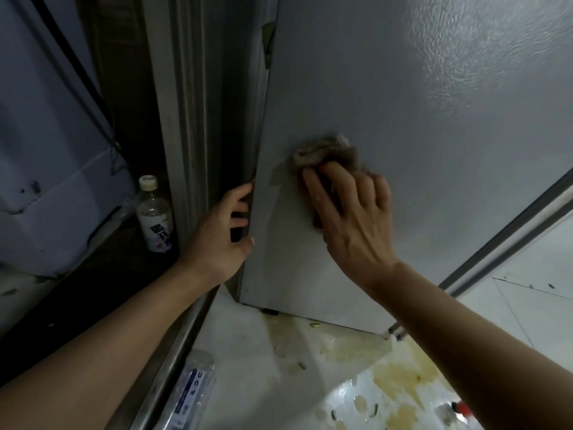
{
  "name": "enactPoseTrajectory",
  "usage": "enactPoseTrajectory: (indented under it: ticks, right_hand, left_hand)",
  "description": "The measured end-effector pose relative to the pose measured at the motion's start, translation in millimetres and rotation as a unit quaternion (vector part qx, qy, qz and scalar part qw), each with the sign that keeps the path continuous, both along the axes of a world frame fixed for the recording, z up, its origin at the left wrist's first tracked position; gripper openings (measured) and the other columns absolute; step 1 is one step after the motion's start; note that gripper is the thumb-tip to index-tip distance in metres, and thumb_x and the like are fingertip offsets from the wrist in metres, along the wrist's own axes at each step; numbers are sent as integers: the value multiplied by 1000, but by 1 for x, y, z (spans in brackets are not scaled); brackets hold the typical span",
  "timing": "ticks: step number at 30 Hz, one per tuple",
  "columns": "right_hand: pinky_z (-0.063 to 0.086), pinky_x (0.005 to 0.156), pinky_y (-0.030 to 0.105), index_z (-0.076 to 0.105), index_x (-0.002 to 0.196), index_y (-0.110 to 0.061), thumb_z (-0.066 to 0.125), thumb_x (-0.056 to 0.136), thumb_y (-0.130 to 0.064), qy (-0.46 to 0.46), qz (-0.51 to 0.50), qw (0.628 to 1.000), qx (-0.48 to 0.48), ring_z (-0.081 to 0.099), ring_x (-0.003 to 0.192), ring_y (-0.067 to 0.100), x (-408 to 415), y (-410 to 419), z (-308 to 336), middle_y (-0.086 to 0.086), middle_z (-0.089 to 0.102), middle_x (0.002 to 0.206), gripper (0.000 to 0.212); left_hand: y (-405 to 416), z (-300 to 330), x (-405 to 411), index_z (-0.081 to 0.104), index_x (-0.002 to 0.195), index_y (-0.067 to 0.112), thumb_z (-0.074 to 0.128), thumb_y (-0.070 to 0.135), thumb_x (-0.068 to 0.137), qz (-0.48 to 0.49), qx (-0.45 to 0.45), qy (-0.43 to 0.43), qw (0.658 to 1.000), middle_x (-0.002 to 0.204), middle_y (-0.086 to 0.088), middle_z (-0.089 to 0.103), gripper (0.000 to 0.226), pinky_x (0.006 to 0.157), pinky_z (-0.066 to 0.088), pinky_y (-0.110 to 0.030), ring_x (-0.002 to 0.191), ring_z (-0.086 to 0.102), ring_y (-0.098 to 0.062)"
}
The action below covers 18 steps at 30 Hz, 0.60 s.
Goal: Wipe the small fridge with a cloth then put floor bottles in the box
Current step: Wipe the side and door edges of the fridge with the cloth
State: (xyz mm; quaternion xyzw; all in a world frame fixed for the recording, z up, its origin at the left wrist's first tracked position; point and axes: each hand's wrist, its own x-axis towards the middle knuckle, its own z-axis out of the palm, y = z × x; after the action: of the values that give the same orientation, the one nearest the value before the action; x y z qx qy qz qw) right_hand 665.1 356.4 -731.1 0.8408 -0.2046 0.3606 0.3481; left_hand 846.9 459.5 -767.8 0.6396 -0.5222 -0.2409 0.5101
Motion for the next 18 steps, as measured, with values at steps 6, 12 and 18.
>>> enactPoseTrajectory:
  ticks: [6,12,18]
  right_hand:
    - [33,87,38,53,135,-17,52,87,-18,207,3,977,-52,52,107,26,19,18,-41,3,56,130,49]
    - [28,91,42,49,138,-15,39,88,-15,128,2,991,-24,41,107,29,33,17,-9,7,40,137,52]
    - [28,87,42,48,138,-12,39,89,-15,88,-7,995,-38,35,103,31,64,15,-6,5,45,143,50]
  left_hand:
    - [-5,-7,4,39,136,31,61,-9,79,2,8,52,999,124,2,52,73,93,45,-32,112,54,-13]
    - [3,-18,24,35,135,33,56,-14,80,-7,26,103,994,118,12,52,75,78,42,-13,107,53,-4]
    - [3,-33,36,34,139,26,57,-11,79,33,38,68,996,126,6,47,74,78,41,-16,109,51,-10]
